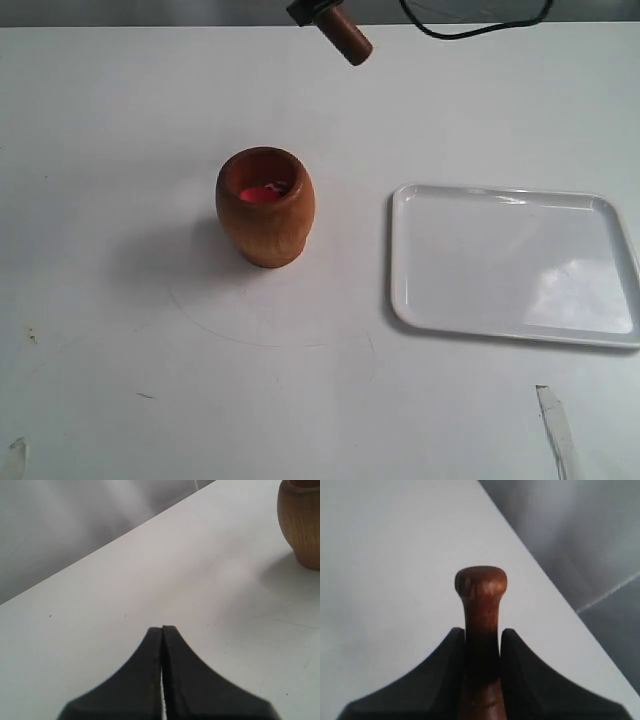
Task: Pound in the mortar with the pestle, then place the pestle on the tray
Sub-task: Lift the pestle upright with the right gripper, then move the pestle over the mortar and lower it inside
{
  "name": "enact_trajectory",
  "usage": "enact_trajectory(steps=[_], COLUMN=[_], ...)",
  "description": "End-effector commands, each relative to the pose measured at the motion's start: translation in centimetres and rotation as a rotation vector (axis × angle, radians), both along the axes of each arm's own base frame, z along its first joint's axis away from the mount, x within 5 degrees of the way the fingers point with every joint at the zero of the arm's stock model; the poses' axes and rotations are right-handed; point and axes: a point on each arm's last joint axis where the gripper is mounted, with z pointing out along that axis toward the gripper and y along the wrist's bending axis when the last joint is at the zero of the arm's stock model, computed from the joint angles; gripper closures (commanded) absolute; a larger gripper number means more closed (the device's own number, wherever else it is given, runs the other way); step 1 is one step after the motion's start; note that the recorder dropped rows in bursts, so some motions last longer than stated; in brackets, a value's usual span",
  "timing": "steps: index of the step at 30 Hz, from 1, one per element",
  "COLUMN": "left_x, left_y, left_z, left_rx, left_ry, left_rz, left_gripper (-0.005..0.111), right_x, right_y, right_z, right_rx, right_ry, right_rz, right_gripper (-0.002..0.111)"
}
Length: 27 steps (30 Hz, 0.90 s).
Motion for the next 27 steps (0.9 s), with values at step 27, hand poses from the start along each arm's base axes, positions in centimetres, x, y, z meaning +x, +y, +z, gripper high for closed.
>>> enact_trajectory(steps=[27], left_x=[0.0], left_y=[-0.1], left_z=[0.0], left_rx=[-0.015], left_ry=[-0.004], left_rz=[-0.006], left_gripper=[0.107], right_x=[-7.8], right_y=[-14.1], right_z=[5.7], right_rx=[0.044], right_ry=[-0.726], right_rz=[-0.961], right_gripper=[0.108])
